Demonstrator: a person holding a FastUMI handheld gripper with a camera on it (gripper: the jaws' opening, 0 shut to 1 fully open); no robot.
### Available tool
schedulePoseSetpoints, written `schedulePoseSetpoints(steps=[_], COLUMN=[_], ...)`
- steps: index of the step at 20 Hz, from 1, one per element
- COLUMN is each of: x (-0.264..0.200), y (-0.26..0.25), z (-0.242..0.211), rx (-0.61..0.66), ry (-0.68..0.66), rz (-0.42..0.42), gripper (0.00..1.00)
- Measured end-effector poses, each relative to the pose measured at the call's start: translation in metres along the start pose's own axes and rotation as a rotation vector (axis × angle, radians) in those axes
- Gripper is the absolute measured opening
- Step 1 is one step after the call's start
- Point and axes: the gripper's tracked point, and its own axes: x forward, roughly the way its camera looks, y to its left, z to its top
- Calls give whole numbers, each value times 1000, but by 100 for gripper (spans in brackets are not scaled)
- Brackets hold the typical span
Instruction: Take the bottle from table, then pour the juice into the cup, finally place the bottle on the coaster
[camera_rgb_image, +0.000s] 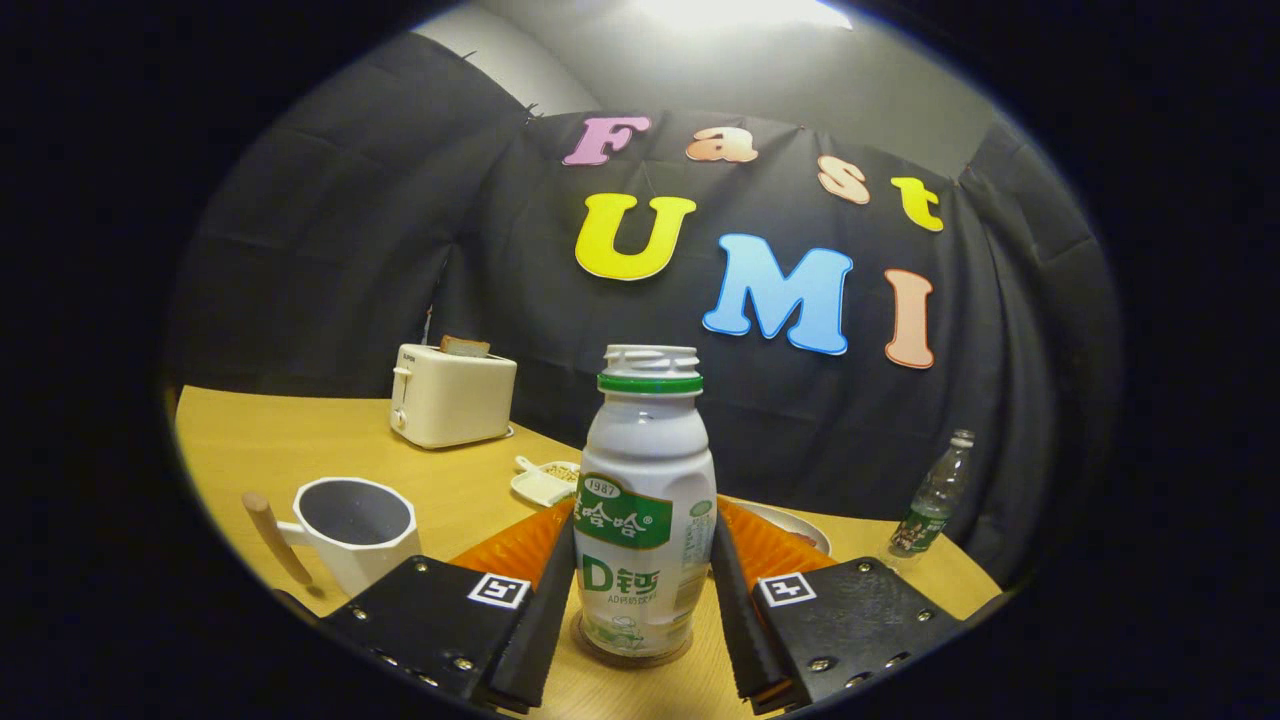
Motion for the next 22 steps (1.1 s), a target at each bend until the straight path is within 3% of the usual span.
schedulePoseSetpoints(steps=[17,19,22], x=[22,20,11], y=[-14,-15,-18], z=[-36,-32,-13], rx=[98,101,95], ry=[29,14,-39], rz=[-14,-19,-31], gripper=[69,72,95])
